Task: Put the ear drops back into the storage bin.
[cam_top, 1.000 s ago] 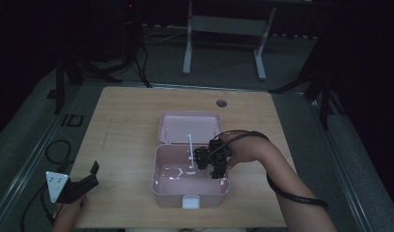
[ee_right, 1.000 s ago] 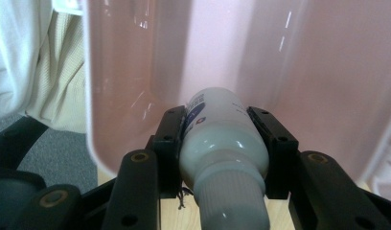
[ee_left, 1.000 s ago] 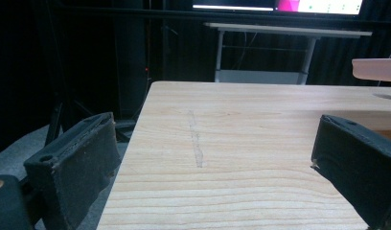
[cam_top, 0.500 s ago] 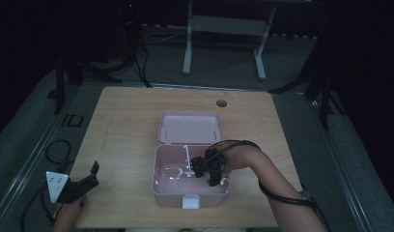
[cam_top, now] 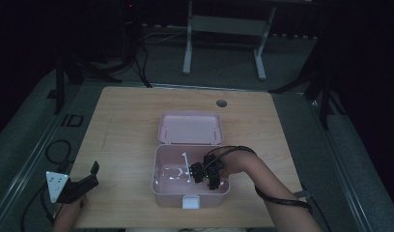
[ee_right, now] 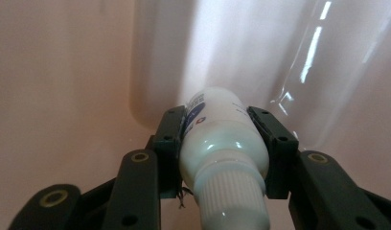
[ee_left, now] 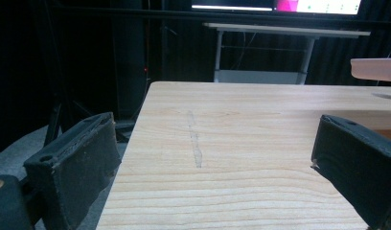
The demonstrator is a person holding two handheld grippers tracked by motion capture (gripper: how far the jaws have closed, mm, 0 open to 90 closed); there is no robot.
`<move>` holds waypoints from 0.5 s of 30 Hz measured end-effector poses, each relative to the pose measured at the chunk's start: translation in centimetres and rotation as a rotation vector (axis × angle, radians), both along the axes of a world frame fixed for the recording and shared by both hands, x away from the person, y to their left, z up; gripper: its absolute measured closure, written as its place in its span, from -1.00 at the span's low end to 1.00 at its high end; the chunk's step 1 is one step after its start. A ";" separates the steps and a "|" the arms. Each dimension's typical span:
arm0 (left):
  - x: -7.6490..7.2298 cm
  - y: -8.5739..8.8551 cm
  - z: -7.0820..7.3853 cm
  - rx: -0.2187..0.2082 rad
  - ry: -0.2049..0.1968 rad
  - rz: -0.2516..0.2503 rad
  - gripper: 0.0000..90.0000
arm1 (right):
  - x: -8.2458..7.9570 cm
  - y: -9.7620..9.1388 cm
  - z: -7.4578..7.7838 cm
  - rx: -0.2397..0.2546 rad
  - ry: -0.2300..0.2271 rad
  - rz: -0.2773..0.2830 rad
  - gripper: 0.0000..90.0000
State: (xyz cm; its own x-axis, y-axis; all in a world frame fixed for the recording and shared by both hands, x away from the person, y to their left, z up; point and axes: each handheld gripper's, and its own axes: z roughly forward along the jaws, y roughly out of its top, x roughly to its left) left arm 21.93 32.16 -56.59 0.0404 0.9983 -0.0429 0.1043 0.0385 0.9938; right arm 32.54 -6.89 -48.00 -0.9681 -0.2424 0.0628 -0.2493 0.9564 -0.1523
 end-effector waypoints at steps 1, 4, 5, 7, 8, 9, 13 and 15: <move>0.0 0.0 0.0 0.000 0.000 0.000 -0.95 | 0.0 0.0 -0.2 -0.007 0.001 0.002 0.32; 0.0 0.0 0.0 0.000 -0.002 -0.006 -0.95 | -0.2 0.1 -0.6 -0.017 0.007 0.000 0.31; 0.0 0.0 0.0 0.000 -0.001 -0.006 -0.95 | -0.2 0.1 -0.8 -0.019 0.005 0.002 0.31; 0.0 0.0 0.0 -0.002 -0.001 -0.008 -0.95 | -0.2 0.1 -0.9 -0.022 0.000 0.002 0.32; 0.0 0.0 0.0 -0.002 -0.001 -0.008 -0.95 | -0.1 0.1 -1.0 -0.026 -0.003 -0.001 0.32; 0.0 0.0 0.0 -0.002 -0.001 -0.008 -0.95 | -0.2 0.1 -1.0 -0.029 -0.006 -0.004 0.31; 0.0 0.0 0.0 -0.003 0.000 -0.007 -0.95 | -0.2 0.1 -1.0 -0.018 -0.007 -0.004 0.30; 0.0 0.0 0.0 -0.002 0.000 -0.006 -0.95 | -0.2 0.0 -0.9 -0.011 -0.004 -0.013 0.29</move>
State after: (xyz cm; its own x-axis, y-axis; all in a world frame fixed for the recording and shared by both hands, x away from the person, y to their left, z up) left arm 21.93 32.19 -56.59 0.0464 0.9979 -0.0450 0.1050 0.0400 0.9937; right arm 32.37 -6.89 -48.91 -0.9714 -0.2294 0.0614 -0.2365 0.9577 -0.1637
